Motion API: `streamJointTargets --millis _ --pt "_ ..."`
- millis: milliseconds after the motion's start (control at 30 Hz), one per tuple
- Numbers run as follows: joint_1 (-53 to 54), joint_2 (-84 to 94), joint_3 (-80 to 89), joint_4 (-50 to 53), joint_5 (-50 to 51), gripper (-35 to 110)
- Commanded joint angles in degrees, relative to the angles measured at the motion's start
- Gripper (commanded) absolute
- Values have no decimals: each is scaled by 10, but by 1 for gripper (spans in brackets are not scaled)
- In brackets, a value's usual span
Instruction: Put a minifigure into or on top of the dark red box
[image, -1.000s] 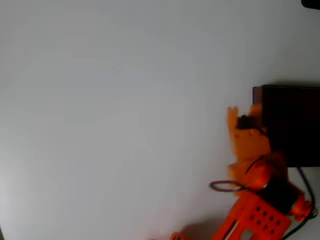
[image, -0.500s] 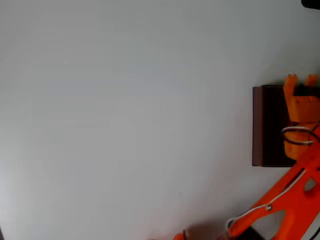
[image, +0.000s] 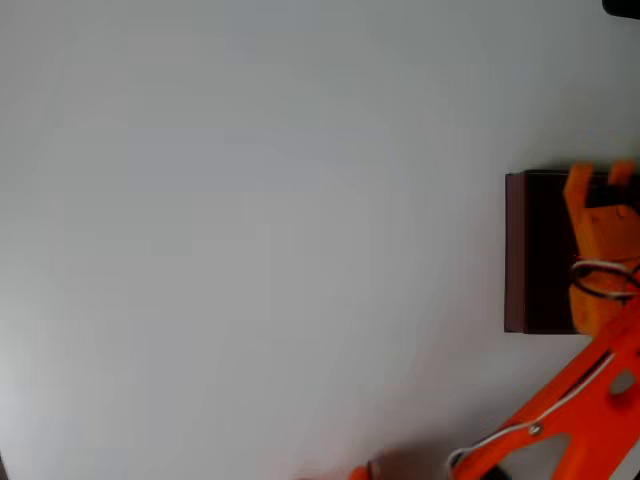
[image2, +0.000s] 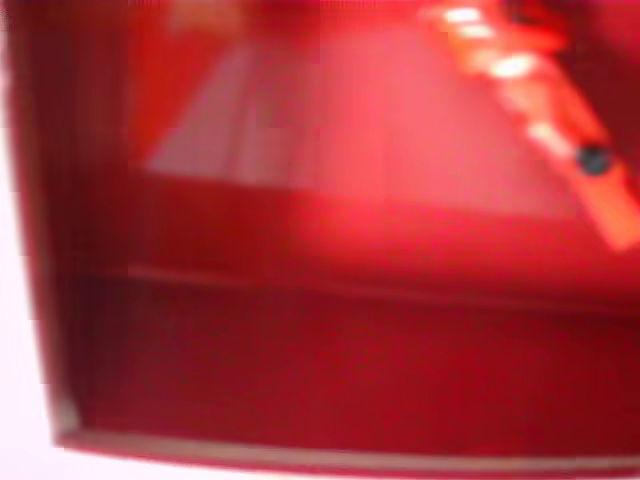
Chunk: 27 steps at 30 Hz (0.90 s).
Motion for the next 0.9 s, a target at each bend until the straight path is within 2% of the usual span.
streamJointTargets --millis 0,100,300,433,567,867 --pt "-27 145 109 -3 -11 14" --pt "-70 272 242 -45 -58 11" --pt "-232 528 484 -118 -135 1" --pt "-350 680 616 -173 -127 0" --pt "-459 749 679 -198 -134 0" --pt "-623 1031 869 -222 -142 0"
